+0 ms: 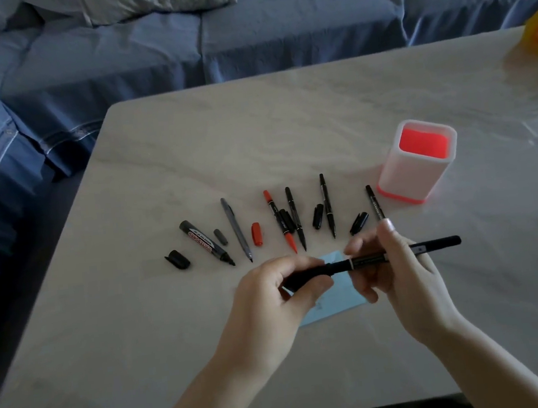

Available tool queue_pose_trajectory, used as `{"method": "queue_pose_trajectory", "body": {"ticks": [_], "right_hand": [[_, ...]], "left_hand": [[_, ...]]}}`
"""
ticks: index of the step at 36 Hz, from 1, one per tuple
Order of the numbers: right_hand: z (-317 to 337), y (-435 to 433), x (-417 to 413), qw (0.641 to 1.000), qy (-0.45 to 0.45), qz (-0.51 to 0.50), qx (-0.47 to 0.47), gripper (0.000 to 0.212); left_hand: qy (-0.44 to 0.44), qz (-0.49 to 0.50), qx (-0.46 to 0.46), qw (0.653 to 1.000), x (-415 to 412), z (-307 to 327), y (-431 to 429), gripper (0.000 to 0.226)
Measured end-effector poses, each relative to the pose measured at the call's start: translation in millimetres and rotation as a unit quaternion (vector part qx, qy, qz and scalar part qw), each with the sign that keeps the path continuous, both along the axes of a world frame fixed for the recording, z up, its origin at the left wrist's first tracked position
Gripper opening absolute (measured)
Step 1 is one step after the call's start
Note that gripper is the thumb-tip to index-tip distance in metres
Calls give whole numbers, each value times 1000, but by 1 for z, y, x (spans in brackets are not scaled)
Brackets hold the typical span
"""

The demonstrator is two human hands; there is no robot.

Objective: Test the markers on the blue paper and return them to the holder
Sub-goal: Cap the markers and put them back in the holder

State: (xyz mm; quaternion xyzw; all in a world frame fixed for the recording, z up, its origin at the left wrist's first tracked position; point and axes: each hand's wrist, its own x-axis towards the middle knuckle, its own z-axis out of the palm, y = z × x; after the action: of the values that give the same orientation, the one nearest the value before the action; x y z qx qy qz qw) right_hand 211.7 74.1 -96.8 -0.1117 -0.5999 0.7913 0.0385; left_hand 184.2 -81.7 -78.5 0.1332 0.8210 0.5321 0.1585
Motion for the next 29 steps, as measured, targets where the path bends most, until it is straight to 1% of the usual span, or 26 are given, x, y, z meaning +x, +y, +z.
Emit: {"method": "queue_pose_trajectory", "body": {"ticks": [3, 7, 11, 13, 16, 20, 23, 24, 26, 28, 29], "right_hand": [[5, -2, -4, 996, -28, -65, 46, 47], [10, -3, -10, 989, -63, -126, 52, 44], [14, -2, -13, 988, -64, -131, 52, 37], [15, -2, -14, 988, -63, -130, 51, 38], [17, -2, -18, 988, -65, -132, 40, 41], [19, -4, -22, 989, -62, -128, 30, 39], [20, -5, -23, 990, -59, -128, 8, 40], [19, -6, -24, 990, -56, -129, 0, 42], [18, -8, -24, 990, -49, -131, -12, 48], [19, -10, -25, 990, -34, -133, -12, 54], [20, -11, -25, 991, -24, -133, -9, 55]], "left_hand": [[3, -17, -11, 1000, 0, 2, 2, 15], [33, -29, 4, 999, 2, 6, 8, 11], [69, -5, 25, 997, 1, 8, 12, 11], [103, -3, 14, 995, 1, 9, 13, 14], [158, -3, -10, 987, -1, 10, 17, 4], [191, 5, -9, 981, -4, 7, 20, 22], [271, 0, -28, 962, -6, 2, 21, 19], [303, -4, -37, 952, -7, 1, 21, 17], [368, -7, -53, 928, -10, -5, 22, 18], [407, -3, -53, 912, -12, -8, 22, 30], [413, 1, -48, 910, -13, -9, 22, 38]]}}
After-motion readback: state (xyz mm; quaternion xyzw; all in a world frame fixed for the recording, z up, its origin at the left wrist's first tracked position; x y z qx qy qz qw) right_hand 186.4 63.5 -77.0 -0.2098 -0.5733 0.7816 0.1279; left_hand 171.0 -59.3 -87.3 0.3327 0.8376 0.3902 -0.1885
